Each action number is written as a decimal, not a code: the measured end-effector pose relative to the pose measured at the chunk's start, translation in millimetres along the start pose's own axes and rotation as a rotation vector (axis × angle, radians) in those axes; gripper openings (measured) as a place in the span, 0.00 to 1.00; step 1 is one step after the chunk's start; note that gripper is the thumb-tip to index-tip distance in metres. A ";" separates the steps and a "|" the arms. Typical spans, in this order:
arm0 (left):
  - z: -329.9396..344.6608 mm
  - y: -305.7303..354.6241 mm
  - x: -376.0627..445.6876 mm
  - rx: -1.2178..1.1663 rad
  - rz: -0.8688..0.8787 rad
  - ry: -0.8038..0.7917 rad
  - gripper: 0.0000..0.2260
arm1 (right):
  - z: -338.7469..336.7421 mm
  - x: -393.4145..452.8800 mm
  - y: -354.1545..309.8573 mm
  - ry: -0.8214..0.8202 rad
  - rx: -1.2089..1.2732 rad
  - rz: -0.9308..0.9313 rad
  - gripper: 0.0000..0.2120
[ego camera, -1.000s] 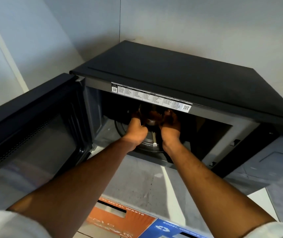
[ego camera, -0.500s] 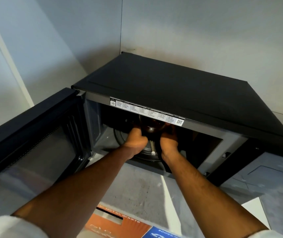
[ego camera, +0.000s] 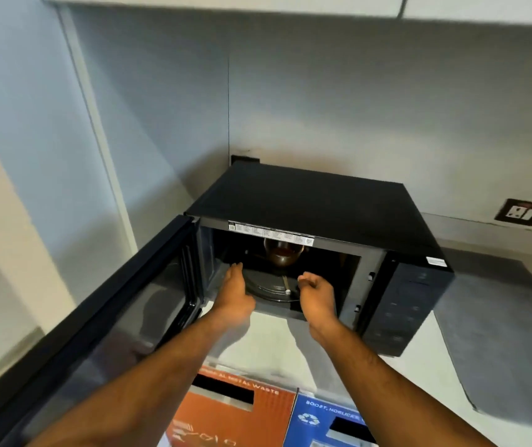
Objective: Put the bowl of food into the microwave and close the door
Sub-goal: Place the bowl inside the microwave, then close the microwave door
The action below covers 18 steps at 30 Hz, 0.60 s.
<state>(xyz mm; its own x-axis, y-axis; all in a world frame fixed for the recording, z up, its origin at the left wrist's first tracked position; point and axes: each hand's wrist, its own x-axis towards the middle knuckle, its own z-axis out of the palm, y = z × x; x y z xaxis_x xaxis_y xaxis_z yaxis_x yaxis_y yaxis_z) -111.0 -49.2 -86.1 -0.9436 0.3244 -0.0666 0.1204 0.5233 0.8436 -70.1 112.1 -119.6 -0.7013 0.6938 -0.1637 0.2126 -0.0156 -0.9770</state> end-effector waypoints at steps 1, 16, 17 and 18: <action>-8.2 3.6 -13.9 0.052 0.009 -0.014 0.35 | -5.5 -12.0 -4.7 0.006 -0.004 0.008 0.14; -119.3 12.8 -167.3 0.630 0.265 0.122 0.35 | -109.8 -136.1 -84.2 -0.066 -0.390 -0.260 0.28; -126.1 13.3 -176.4 0.683 0.270 0.159 0.35 | -120.8 -137.3 -88.9 -0.057 -0.485 -0.301 0.30; -133.2 10.3 -182.5 0.732 0.266 0.190 0.35 | -127.9 -135.9 -91.5 -0.056 -0.602 -0.345 0.31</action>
<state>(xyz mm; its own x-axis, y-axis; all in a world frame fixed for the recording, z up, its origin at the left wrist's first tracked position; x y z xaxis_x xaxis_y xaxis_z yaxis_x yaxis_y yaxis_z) 21.3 -208.0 5.7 -0.8833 0.4059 0.2345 0.4583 0.8529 0.2500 92.8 111.3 9.5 -0.8271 0.5490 0.1199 0.3003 0.6121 -0.7315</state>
